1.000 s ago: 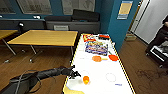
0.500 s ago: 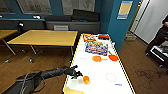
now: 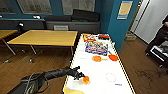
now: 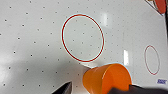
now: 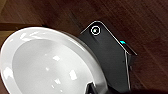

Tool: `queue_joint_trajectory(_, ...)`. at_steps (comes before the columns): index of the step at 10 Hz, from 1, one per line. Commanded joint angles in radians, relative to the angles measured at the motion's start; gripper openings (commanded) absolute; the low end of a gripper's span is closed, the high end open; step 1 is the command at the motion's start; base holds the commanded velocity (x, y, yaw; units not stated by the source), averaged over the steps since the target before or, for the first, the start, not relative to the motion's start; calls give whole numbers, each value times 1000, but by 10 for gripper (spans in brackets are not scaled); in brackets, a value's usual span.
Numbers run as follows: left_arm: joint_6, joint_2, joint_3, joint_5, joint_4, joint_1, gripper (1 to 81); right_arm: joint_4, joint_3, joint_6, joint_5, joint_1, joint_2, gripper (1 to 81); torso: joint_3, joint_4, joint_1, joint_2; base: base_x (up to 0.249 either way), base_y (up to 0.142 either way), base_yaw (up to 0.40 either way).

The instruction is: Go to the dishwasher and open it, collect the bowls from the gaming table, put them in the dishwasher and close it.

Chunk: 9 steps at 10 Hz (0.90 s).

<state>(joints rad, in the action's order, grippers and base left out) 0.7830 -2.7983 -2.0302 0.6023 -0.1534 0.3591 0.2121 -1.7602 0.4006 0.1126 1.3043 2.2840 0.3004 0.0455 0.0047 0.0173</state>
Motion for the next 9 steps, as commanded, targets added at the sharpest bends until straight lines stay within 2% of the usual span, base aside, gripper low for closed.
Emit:
queue_joint_trajectory(1,-1,-17,7,31,-3,-153,811,-19,9,-3,-56,-47,-45,10,0,0,0,0,0,0,0)
queue_joint_trajectory(9,-2,-78,-81,43,-11,-107,811,-17,6,-3,-67,-53,-36,10,0,0,0,0,0,0,0)
